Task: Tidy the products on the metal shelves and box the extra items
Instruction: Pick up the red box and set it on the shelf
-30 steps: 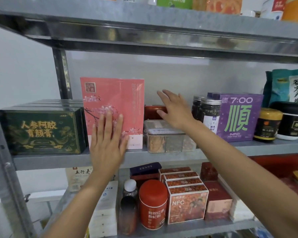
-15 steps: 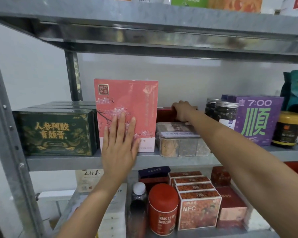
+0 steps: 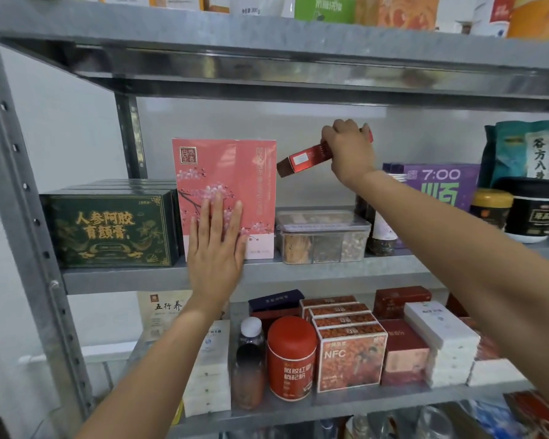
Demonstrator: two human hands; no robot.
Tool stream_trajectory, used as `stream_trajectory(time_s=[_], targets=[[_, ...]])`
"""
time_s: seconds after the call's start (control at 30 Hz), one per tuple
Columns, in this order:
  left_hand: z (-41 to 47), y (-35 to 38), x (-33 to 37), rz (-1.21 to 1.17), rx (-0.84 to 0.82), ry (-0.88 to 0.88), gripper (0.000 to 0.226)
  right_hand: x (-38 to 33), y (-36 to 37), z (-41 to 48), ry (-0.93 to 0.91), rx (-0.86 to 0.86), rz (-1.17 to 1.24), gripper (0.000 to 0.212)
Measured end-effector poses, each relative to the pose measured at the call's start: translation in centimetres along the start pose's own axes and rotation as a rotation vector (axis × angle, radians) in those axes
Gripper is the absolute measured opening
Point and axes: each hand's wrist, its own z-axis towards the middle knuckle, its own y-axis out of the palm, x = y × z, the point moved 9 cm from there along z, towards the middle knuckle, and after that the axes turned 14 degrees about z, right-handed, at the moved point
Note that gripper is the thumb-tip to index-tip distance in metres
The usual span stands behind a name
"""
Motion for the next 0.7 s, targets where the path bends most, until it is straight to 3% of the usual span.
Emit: stream_trajectory(time_s=[0.27,0.43,0.53,0.63,0.7], targets=[[-0.3,-1.7,0.1,-0.037,0.001,-0.009,0.063,-1.3,-5.8,-6.7,-0.207,0.28,-0.045,0.025],[0.9,-7.0,2.1,-0.336,0.116,-0.042,0.09,-1.9,-10.1,-13.7,-0.26,0.532,0.196,0.026],[1.7,-11.9,4.6,-0.494,0.224,0.084,0.092,-1.3,-10.9,-17.7,-0.234,0.491,0.32,0.025],[0.9,-15.6,7.7,-0.546,0.241,0.327,0.069,-1.4,-11.1,-20.3,-0.259,0.38,0.361,0.033],[-0.2,-17.0,9.1,-0.623,0.183,0.385,0.051,-1.4,-10.9,-21.2,-0.26,0.274,0.422,0.038]])
